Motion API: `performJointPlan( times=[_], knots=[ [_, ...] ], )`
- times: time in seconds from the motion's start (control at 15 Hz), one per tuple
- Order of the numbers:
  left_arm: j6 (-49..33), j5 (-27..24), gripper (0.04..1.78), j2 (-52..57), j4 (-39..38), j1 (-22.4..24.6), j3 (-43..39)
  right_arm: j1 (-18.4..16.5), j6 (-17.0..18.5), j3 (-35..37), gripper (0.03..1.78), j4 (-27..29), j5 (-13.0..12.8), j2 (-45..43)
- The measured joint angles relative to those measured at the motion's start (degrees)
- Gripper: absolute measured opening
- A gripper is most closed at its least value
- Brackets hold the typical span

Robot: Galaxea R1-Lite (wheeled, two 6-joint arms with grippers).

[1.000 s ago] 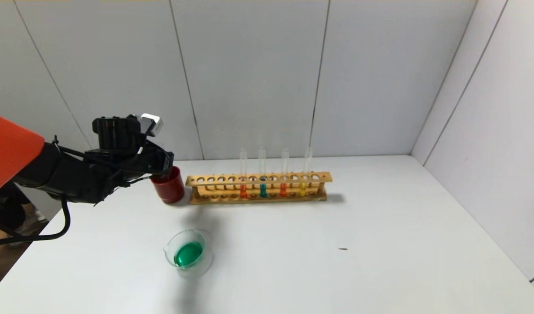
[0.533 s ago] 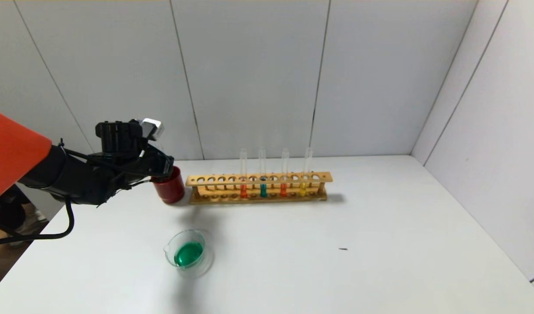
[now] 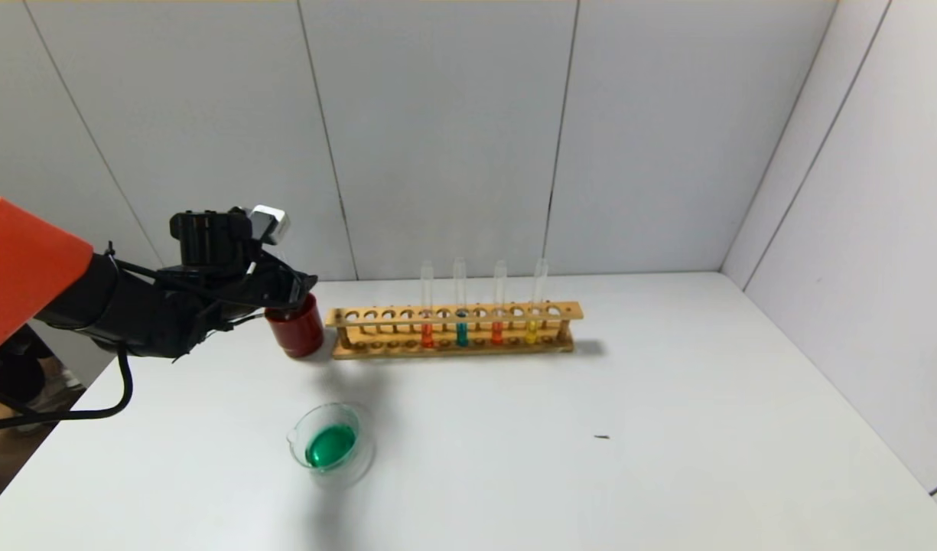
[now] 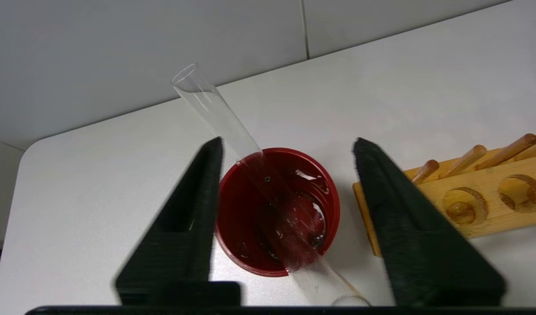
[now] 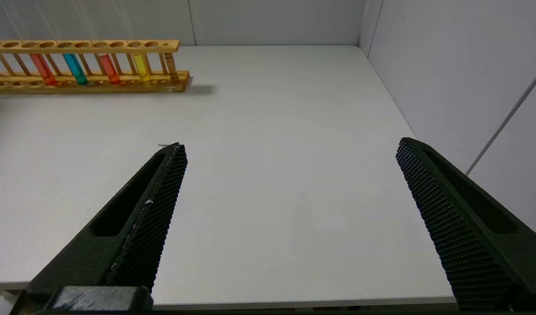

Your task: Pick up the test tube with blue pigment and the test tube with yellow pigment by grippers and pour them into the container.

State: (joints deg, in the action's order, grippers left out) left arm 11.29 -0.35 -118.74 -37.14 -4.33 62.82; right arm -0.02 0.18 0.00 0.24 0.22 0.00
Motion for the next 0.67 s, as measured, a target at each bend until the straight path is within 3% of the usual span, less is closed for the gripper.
performJointPlan(
  times=[0.2, 0.33, 0.67],
  knots=[
    [0.11, 0.09, 1.55, 0.40, 0.02, 0.00, -0.04, 0.02, 0.00, 0.00, 1.75, 0.02, 0.00, 0.00],
    [0.15, 0.26, 1.70, 1.18, 0.16, -0.07, 0.22, 0.02, 0.00, 0.00, 1.75, 0.00, 0.02, 0.00],
    [0.15, 0.54, 1.75, 7.24, 1.97, -0.07, 0.66, 0.02, 0.00, 0.00, 1.75, 0.00, 0.02, 0.00]
  ],
)
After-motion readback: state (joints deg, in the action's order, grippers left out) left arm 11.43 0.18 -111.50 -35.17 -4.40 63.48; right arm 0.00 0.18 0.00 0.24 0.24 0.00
